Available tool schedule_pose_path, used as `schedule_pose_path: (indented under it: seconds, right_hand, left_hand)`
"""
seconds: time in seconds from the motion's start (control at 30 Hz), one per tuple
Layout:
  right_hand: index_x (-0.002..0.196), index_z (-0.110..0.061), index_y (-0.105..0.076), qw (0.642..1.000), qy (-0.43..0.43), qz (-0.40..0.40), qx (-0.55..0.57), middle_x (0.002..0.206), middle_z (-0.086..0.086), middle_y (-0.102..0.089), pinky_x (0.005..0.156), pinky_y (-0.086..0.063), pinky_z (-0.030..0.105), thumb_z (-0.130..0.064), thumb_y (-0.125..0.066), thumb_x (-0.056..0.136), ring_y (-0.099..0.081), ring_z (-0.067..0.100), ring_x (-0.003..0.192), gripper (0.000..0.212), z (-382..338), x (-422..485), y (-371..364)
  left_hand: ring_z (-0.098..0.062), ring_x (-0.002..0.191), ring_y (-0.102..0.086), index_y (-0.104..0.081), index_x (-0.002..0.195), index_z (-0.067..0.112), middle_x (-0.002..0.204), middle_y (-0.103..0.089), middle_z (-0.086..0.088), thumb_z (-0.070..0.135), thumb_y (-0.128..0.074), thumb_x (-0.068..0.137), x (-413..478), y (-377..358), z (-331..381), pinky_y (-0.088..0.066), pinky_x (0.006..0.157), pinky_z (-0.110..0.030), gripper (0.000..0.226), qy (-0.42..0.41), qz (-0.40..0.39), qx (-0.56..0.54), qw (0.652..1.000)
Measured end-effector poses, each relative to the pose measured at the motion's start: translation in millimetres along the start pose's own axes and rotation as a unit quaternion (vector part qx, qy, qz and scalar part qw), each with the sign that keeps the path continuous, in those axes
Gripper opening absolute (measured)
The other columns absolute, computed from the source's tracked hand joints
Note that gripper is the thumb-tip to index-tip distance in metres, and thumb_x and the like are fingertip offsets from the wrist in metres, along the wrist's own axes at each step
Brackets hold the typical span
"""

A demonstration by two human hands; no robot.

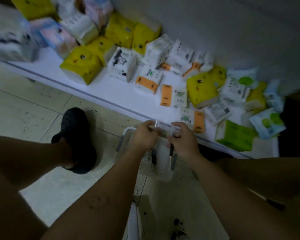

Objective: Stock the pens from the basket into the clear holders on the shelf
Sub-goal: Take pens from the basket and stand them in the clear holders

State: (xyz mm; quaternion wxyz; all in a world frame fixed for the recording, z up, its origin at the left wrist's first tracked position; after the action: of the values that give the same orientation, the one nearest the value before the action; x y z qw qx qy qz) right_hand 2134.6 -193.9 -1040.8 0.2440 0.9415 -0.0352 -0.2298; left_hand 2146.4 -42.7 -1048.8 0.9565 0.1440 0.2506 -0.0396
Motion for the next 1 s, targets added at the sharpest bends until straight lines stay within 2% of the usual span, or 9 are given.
schedule_pose_path:
  seconds: [0.1, 0.27, 0.37, 0.43, 0.5, 0.63, 0.77, 0.87, 1.0]
  right_hand:
    - [0.121, -0.021, -0.054, 0.999, 0.039, 0.022, 0.008, 0.086, -0.004, -0.052, 0.060, -0.054, 0.023, -0.005, -0.065, 0.090, -0.058, 0.006, 0.065, 0.037, -26.4, -18.5, 24.4]
    - [0.130, -0.018, -0.057, 0.991, 0.107, 0.068, 0.053, 0.087, -0.002, -0.053, 0.071, -0.057, 0.040, -0.009, -0.064, 0.091, -0.069, 0.022, 0.068, 0.040, -71.8, -46.4, 65.8]
    - [0.133, -0.021, -0.053, 0.980, 0.152, 0.088, 0.091, 0.089, -0.001, -0.054, 0.068, -0.057, 0.037, -0.007, -0.061, 0.093, -0.068, 0.021, 0.066, 0.042, -100.7, -66.3, 90.4]
    - [0.134, -0.023, -0.051, 0.970, 0.193, 0.111, 0.093, 0.086, -0.002, -0.055, 0.065, -0.055, 0.024, -0.006, -0.061, 0.093, -0.066, 0.011, 0.064, 0.045, -122.8, -83.3, 110.5]
    - [0.130, -0.022, -0.054, 0.961, 0.222, 0.134, 0.095, 0.084, -0.004, -0.057, 0.061, -0.050, 0.013, -0.005, -0.061, 0.093, -0.064, 0.002, 0.062, 0.042, -144.3, -99.0, 132.5]
    - [0.113, -0.034, -0.060, 0.940, 0.270, 0.176, 0.109, 0.081, -0.012, -0.062, 0.075, -0.053, 0.024, -0.007, -0.064, 0.089, -0.067, 0.002, 0.076, 0.036, -181.4, -124.6, 179.6]
    - [0.106, -0.040, -0.060, 0.912, 0.320, 0.226, 0.119, 0.085, -0.012, -0.063, 0.072, -0.047, 0.012, -0.010, -0.068, 0.087, -0.063, 0.001, 0.082, 0.036, -217.2, -157.3, 233.1]
    - [0.102, -0.043, -0.060, 0.888, 0.353, 0.264, 0.129, 0.086, -0.008, -0.065, 0.077, -0.053, 0.023, -0.011, -0.071, 0.085, -0.064, 0.006, 0.083, 0.038, -239.1, -185.6, 275.7]
    - [0.102, -0.045, -0.060, 0.860, 0.394, 0.288, 0.149, 0.089, -0.001, -0.067, 0.082, -0.056, 0.039, -0.012, -0.070, 0.087, -0.065, 0.011, 0.087, 0.037, -268.1, -222.7, 328.6]
  left_hand:
    - [-0.023, 0.086, -0.065, -0.064, 0.101, 0.010, 0.092, -0.069, -0.006, 0.022, -0.058, 0.094, -6.3, 2.9, 26.4, -0.054, 0.074, -0.033, 0.016, -0.023, 0.010, 0.003, 1.000]
    - [-0.021, 0.080, -0.067, -0.067, 0.102, 0.010, 0.083, -0.069, -0.005, 0.021, -0.060, 0.092, -30.1, 11.8, 85.0, -0.056, 0.082, -0.044, 0.017, -0.097, 0.004, -0.005, 0.995]
    - [-0.017, 0.084, -0.070, -0.055, 0.130, 0.019, 0.086, -0.070, -0.003, 0.019, -0.060, 0.093, -51.6, 9.3, 132.3, -0.056, 0.082, -0.046, 0.037, -0.174, -0.038, -0.002, 0.984]
    - [-0.016, 0.082, -0.071, -0.052, 0.132, 0.026, 0.083, -0.069, -0.005, 0.015, -0.060, 0.094, -69.8, 9.8, 167.7, -0.056, 0.080, -0.045, 0.041, -0.235, -0.052, -0.002, 0.971]
    - [-0.016, 0.081, -0.071, -0.057, 0.124, 0.031, 0.083, -0.069, -0.008, 0.012, -0.060, 0.093, -88.3, 11.1, 202.5, -0.057, 0.080, -0.046, 0.037, -0.280, -0.057, -0.001, 0.958]
    - [-0.019, 0.080, -0.071, -0.064, 0.113, 0.030, 0.086, -0.070, -0.010, 0.009, -0.062, 0.091, -126.0, 6.6, 269.4, -0.057, 0.078, -0.046, 0.031, -0.341, -0.073, 0.005, 0.937]
    - [-0.023, 0.083, -0.070, -0.064, 0.110, 0.033, 0.086, -0.071, -0.007, 0.007, -0.064, 0.089, -166.8, -1.2, 333.9, -0.056, 0.081, -0.047, 0.033, -0.413, -0.082, 0.019, 0.907]
    - [-0.029, 0.080, -0.069, -0.064, 0.103, 0.042, 0.084, -0.067, -0.002, 0.008, -0.068, 0.086, -197.6, -5.7, 376.5, -0.057, 0.076, -0.050, 0.038, -0.462, -0.073, 0.018, 0.884]
    - [-0.019, 0.076, -0.069, -0.064, 0.103, 0.040, 0.082, -0.068, 0.001, 0.010, -0.071, 0.085, -240.3, -14.4, 432.2, -0.058, 0.072, -0.046, 0.036, -0.528, -0.059, 0.039, 0.846]
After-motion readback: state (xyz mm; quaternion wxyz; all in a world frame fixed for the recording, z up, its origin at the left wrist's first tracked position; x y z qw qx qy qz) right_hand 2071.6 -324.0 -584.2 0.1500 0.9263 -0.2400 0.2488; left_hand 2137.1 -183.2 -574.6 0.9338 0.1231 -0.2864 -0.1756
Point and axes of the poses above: each hand's wrist, its own x-axis towards the middle knuckle, its own y-axis out of the back of the hand, z = x × y, the point moved 8 cm from there along x, towards the middle knuckle
